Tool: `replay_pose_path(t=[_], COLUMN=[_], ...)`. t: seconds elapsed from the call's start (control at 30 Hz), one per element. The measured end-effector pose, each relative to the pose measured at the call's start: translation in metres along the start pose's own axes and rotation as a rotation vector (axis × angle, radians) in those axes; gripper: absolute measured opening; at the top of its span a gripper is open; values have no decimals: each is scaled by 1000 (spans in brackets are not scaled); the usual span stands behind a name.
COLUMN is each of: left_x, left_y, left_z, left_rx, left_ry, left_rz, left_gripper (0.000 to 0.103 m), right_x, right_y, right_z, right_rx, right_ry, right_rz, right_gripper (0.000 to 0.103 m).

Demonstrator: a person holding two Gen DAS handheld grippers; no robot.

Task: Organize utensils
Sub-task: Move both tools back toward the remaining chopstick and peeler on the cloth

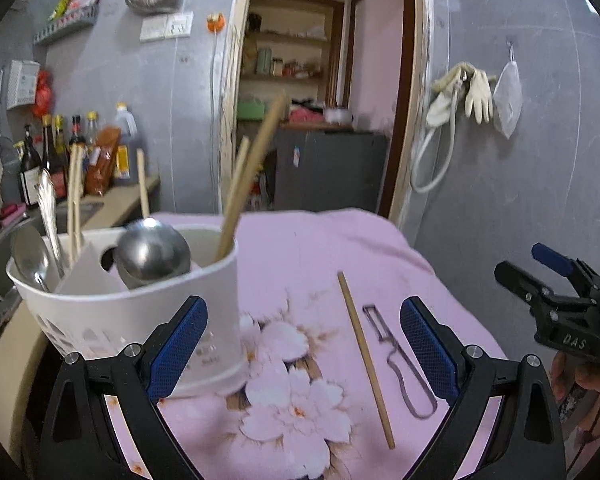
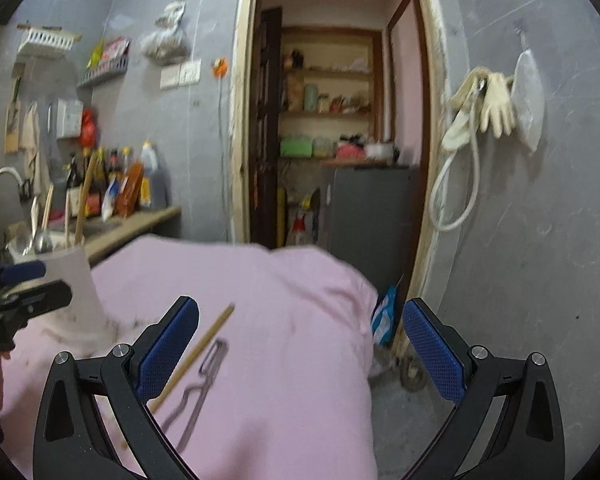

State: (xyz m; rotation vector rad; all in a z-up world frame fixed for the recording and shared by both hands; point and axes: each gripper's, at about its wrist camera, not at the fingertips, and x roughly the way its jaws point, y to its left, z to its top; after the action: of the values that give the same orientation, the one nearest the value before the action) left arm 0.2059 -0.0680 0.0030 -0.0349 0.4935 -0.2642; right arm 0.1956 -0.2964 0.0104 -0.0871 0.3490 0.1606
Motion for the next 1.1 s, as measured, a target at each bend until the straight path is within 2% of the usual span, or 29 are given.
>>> replay_pose_path(t=[0.17, 0.33, 0.47, 0.7, 0.93, 1.1], left_x=[14, 27, 39, 56, 61, 62], left_y=[-3, -7, -7, -3, 9, 17], left_z=[-7, -13, -16, -23, -29, -29], left_rx=[-9, 10, 9, 14, -28, -61], left_ry=[77, 156, 235, 342, 386, 402], left_rz=[-35, -63, -75, -46, -47, -78], left_gripper=[93, 79, 67, 57, 46, 42], right_x=[10, 15, 19, 30, 50, 59], right_y=[1, 8, 17, 35, 52, 62], right_z=[-13, -27, -35, -40, -48, -52], right_rx=[-6, -43, -71, -92, -124, -168], right_ry=[147, 257, 324, 402, 491, 508], right_rz=[72, 127, 175, 248, 292, 271], right_gripper=[103, 98, 88, 74, 63, 58])
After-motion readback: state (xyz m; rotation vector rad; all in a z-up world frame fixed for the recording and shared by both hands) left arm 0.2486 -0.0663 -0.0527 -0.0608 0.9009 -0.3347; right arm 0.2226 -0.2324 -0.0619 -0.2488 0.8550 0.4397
